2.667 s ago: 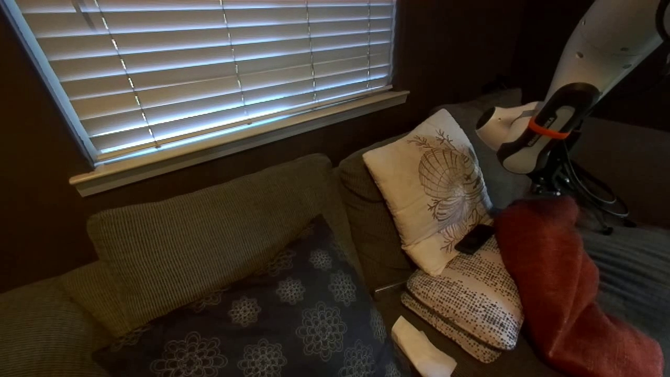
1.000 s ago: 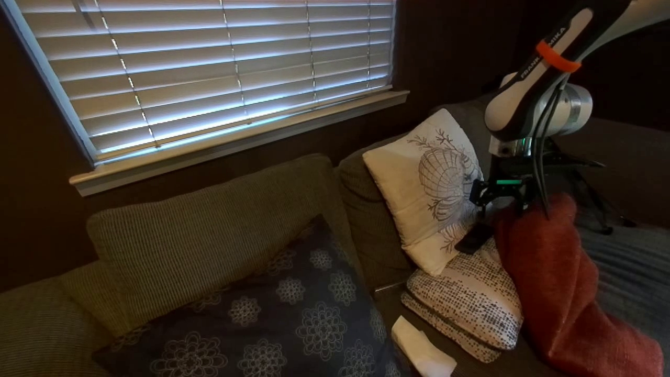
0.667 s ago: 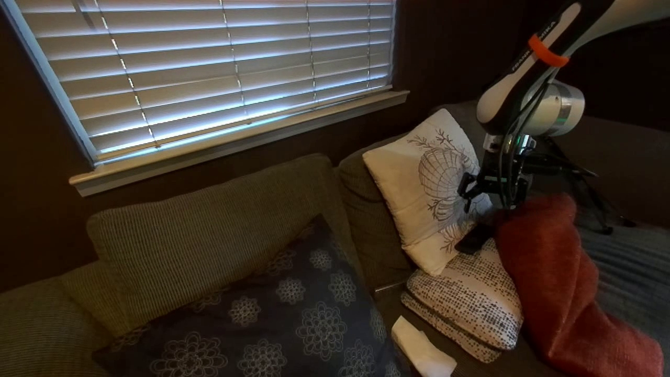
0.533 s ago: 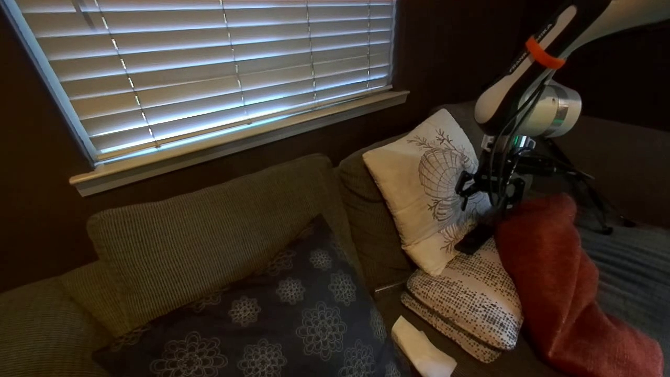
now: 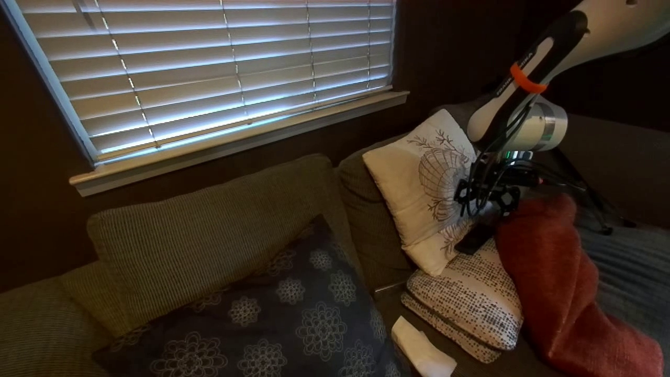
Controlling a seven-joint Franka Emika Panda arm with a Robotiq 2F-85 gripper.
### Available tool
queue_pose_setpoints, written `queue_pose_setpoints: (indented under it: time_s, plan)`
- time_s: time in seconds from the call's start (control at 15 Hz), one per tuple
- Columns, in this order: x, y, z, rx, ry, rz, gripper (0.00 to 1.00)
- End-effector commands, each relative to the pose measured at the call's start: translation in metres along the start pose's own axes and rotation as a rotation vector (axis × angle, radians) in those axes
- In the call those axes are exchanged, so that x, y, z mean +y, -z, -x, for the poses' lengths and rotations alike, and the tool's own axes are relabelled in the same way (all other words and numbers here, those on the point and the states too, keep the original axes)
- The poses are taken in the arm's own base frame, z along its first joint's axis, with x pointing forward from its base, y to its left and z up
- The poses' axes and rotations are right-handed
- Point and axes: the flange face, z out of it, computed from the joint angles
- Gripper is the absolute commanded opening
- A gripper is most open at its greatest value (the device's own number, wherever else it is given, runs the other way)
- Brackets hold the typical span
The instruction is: Uncover the remote, then move it
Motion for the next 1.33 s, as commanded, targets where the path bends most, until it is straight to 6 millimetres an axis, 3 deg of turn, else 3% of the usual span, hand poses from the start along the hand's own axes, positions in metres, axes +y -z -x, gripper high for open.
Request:
queue_pose_setpoints:
  time_s: [0.0, 0.13, 0.67, 0.93, 1.27]
  plan:
    - [-0.001, -0.001, -0.001, 0.000, -0.002, 0.002, 1.00]
    - [-0.002, -0.001, -0.002, 0.002, -0.004, 0.002, 1.00]
    - [-0.014, -0.059, 0.000, 0.017, 0.012, 0.064, 1.00]
    - [-0.020, -0.082, -0.009, 0.063, 0.022, 0.096, 1.00]
    - [-0.031, -0.094, -0.020, 0.123, 0.041, 0.137, 1.00]
